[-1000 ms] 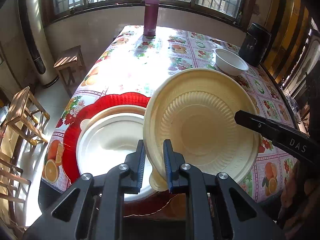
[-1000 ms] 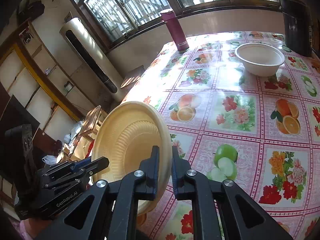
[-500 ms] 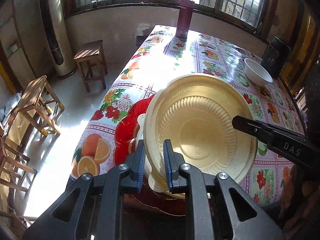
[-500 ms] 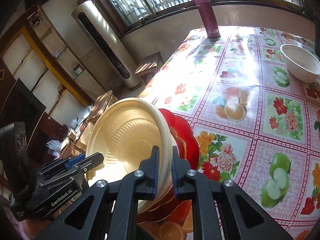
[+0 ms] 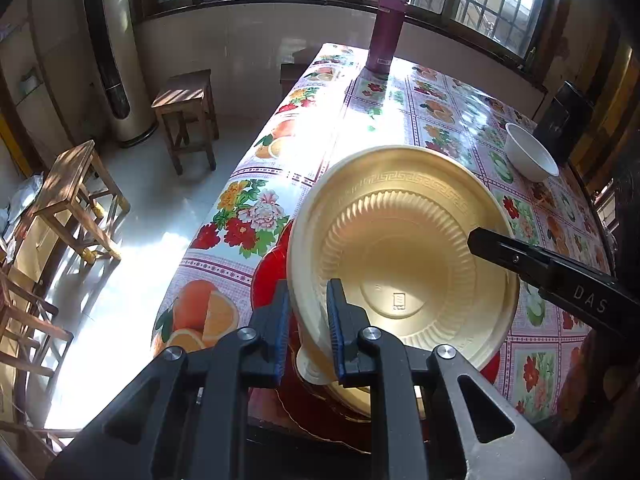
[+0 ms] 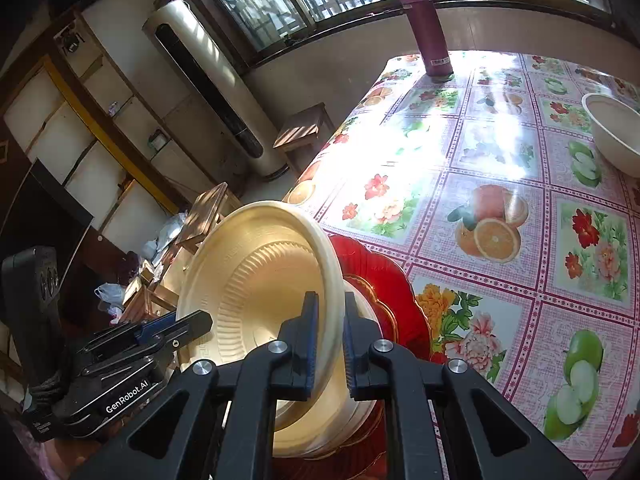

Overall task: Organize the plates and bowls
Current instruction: 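Carry the ribbed cream bowl with both tools over the red plate stack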

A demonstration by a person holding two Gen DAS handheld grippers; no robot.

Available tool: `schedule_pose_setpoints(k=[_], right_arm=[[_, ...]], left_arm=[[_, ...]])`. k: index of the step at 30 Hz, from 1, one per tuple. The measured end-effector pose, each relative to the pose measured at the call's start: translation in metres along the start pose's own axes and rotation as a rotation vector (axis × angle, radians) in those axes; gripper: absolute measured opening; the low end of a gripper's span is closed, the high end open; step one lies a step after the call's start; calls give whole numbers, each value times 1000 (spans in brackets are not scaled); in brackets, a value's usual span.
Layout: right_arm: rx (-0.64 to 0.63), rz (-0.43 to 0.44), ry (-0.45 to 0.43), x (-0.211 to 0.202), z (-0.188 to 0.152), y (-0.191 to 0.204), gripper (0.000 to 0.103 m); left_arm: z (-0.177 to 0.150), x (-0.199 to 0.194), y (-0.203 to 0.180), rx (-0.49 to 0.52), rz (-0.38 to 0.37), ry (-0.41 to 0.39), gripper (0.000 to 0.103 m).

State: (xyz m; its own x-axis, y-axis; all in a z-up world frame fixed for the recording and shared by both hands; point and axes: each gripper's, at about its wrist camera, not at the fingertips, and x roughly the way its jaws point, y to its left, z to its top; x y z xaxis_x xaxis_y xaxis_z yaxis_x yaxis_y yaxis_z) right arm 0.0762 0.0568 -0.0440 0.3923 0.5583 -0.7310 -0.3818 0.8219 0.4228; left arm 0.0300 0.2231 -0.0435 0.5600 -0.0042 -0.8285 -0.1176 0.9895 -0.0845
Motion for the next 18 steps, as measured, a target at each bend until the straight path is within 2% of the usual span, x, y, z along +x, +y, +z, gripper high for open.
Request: schedule_pose_setpoints(k=[7,9,18], right_arm=[[6,12,25,2,-11,-7,10],[6,23,34,-1,-14,-7,13],[37,84,64,-10,-20,-13,14]], left_arm=[[-6,-3,-4,14,7,9,15],[-7,-5,-4,14,-2,13,15],[-11,-19,-7,32,-25,14,16]])
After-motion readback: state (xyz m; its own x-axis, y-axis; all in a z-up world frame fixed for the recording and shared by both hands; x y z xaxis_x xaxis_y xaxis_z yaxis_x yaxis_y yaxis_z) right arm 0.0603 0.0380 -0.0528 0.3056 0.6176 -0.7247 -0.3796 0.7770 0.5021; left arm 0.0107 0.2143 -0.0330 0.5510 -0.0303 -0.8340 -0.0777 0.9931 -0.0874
